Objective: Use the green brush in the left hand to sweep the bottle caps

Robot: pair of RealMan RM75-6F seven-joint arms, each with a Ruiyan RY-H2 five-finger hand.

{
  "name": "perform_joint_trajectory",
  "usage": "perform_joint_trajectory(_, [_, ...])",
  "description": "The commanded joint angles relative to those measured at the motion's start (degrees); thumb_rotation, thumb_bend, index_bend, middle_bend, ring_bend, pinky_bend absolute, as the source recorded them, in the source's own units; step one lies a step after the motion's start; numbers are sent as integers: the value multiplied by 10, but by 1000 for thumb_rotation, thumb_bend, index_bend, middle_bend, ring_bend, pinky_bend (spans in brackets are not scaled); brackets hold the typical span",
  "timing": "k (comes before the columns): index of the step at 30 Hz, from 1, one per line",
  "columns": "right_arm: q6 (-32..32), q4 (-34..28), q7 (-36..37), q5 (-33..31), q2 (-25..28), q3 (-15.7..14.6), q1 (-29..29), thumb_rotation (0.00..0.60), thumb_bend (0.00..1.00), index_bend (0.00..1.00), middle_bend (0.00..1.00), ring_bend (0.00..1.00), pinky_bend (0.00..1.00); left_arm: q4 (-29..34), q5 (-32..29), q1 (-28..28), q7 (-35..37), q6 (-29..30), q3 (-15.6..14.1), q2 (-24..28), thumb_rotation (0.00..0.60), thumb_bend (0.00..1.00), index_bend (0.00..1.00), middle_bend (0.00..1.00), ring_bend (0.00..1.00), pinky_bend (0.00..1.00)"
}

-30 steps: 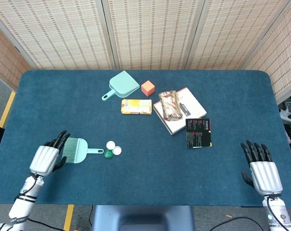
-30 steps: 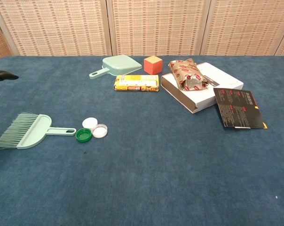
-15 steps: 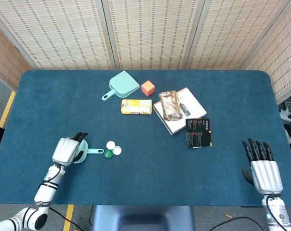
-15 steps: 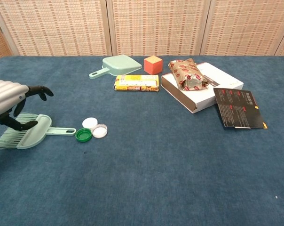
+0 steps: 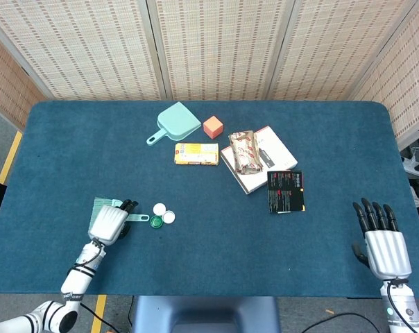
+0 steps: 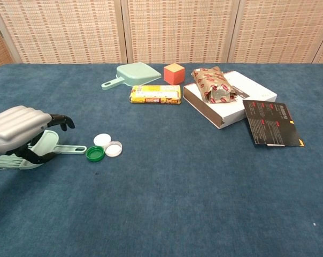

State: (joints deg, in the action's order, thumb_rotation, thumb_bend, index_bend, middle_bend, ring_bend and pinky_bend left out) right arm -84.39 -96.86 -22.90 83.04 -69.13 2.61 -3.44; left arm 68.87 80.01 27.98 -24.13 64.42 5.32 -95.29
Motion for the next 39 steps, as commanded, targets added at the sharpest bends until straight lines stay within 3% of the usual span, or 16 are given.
perform_joint_trajectory(1, [0, -1, 1, 2, 1, -1, 0, 600, 223, 0, 0, 0, 0, -22, -7, 6, -17, -4, 1, -17, 600, 320, 241, 274, 638, 840])
perform_joint_trajectory(9, [-15, -3, 7, 10, 5, -1, 6, 600, 224, 0, 0, 0, 0, -60, -12, 11, -38, -4, -1, -40, 600, 314, 314, 391, 650, 849])
perform_joint_trajectory(18, [-17, -5, 5, 12, 5, -1, 7, 600, 224, 0, 0, 0, 0, -83, -6, 15, -52, 2, -8, -55, 600, 322, 352, 418, 651, 849])
perform_joint_trajectory(26, [-19, -5, 10, 13, 7, 0, 9, 600, 224, 0, 0, 0, 0, -96, -2, 14, -59, 13, -9, -64, 600, 388, 437, 490, 657, 850])
perform_joint_trajectory(30, [-18, -5, 8, 13, 6, -1, 8, 600, 224, 0, 0, 0, 0, -103, 4, 13, -53, 23, -11, -67, 600, 456, 506, 572, 665, 850])
perform_joint_trajectory(39, [-17, -4, 3, 11, 3, 0, 8, 600, 224, 0, 0, 0, 0, -126, 36, 10, 11, 68, -11, -73, 600, 734, 705, 825, 733, 888])
